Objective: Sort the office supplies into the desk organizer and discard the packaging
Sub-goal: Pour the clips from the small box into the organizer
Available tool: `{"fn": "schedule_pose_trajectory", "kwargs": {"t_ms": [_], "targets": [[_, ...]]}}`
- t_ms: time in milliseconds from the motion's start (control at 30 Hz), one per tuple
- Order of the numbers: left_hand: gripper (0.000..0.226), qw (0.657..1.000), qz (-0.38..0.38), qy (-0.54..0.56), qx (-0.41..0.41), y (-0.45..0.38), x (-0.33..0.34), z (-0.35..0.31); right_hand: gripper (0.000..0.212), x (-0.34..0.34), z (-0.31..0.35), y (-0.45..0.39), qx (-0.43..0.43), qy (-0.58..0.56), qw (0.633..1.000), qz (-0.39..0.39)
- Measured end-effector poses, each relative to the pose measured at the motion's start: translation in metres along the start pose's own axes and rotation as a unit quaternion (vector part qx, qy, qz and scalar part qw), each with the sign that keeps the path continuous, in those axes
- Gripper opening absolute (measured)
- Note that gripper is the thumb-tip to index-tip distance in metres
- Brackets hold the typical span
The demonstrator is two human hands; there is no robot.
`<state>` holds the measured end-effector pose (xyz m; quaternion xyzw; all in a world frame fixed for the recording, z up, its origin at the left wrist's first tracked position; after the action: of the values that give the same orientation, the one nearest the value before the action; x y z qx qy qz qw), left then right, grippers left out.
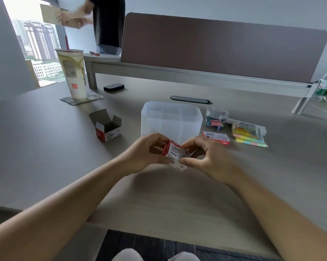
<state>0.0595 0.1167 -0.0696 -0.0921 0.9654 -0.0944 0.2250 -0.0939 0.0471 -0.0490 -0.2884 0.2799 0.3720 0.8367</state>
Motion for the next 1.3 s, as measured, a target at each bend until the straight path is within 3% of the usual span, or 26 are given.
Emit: {"fn": "schedule_pose_trajectory", "kwargs": {"t_ms": [433, 700, 1067, 1300], "targets": [[0.029, 0.998, -0.009, 0.056, -0.042, 0.001, -0.006, 0.002, 0.027, 0.003, 0.005, -0.006, -0.041, 0.073, 0.996, -0.004], [0.035, 0.995, -0.009, 0.087, -0.041, -0.001, -0.006, 0.002, 0.028, 0.003, 0.006, -0.008, -0.053, 0.123, 0.991, -0.004], [0.040, 0.993, -0.001, 0.110, -0.039, 0.000, -0.006, -0.001, 0.029, 0.005, 0.006, -0.013, -0.037, 0.111, 0.993, -0.011], [0.044, 0.994, 0.016, 0.097, -0.038, 0.000, -0.005, -0.001, 0.030, 0.004, 0.006, -0.014, -0.045, 0.113, 0.992, 0.039]]}}
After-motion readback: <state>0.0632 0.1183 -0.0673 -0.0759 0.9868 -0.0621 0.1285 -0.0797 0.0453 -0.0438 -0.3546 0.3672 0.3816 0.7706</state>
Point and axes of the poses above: each hand's wrist, its own y-axis away from the middle knuckle, its own x-axis out of the palm, z = x × y, the point moved 2 cm from there along -y, towards the middle knuckle, and after that the axes turned 1 degree about -y, right-handed, at the moved point
